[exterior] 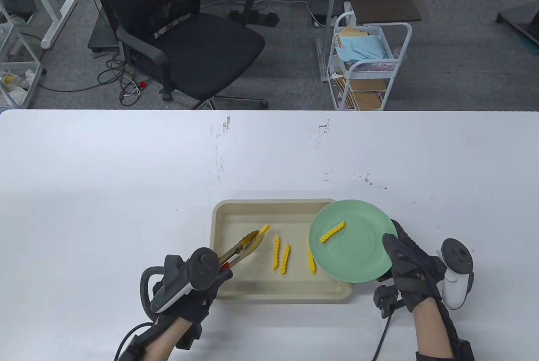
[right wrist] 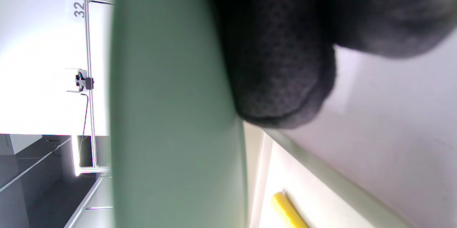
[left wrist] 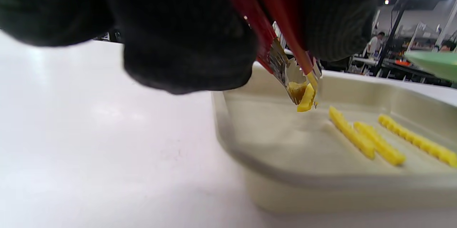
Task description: Hold plate and receive fries gripped by tongs from baking tray
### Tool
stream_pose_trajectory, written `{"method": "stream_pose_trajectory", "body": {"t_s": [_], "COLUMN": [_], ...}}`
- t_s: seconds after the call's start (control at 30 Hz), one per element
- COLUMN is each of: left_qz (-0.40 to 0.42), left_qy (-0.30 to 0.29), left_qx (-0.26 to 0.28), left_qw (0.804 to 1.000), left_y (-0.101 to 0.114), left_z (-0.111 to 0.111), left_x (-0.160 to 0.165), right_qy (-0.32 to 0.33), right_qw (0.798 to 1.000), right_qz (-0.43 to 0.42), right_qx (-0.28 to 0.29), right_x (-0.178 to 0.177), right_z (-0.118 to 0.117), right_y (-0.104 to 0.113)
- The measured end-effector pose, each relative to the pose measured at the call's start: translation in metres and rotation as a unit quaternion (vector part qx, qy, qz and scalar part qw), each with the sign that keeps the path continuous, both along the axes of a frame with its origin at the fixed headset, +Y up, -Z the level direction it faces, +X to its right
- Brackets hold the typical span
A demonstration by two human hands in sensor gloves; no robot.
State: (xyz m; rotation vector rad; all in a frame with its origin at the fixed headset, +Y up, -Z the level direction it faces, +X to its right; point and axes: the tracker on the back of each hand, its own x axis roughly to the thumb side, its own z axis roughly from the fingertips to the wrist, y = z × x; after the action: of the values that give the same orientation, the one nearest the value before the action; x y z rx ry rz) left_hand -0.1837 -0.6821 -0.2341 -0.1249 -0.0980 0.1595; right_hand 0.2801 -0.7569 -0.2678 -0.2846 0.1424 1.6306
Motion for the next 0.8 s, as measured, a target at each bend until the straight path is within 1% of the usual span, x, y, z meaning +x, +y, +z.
{"method": "stream_pose_trajectory", "body": {"t_s": [0.1, 0.17, 0.27, 0.33, 0.47, 0.57, 0.8], "left_qz": [0.027, 0.058, 0.102, 0.109, 0.089, 0.083, 0.069], "left_qy": [-0.006, -0.017, -0.039, -0.053, -0.073, -0.076, -0.077], "left_qx": [0.022, 0.037, 0.039, 0.029, 0.028, 0.010, -0.002], "left_qw": [0.999, 0.997, 0.993, 0.992, 0.993, 0.994, 0.995], "left_y": [0.016, 0.028, 0.039, 0.039, 0.031, 0.026, 0.020], "left_z": [-0.002, -0.005, -0.008, -0.009, -0.010, -0.013, -0.016], "left_x": [0.009, 0.020, 0.041, 0.055, 0.078, 0.086, 0.092], "right_qy": [0.000, 0.000, 0.000, 0.000, 0.006, 0.008, 0.014], "right_qw": [1.000, 1.000, 1.000, 1.000, 1.000, 1.000, 1.000], "right_qz": [0.000, 0.000, 0.000, -0.005, -0.008, -0.008, 0.000], "right_qx": [0.000, 0.000, 0.000, -0.004, -0.005, -0.005, -0.006], "right_x": [0.000, 0.000, 0.000, -0.001, -0.001, -0.002, -0.003], "right_z": [0.000, 0.000, 0.000, 0.001, 0.001, 0.001, 0.000], "right_y": [0.000, 0.000, 0.000, 0.000, 0.000, 0.001, 0.001]}}
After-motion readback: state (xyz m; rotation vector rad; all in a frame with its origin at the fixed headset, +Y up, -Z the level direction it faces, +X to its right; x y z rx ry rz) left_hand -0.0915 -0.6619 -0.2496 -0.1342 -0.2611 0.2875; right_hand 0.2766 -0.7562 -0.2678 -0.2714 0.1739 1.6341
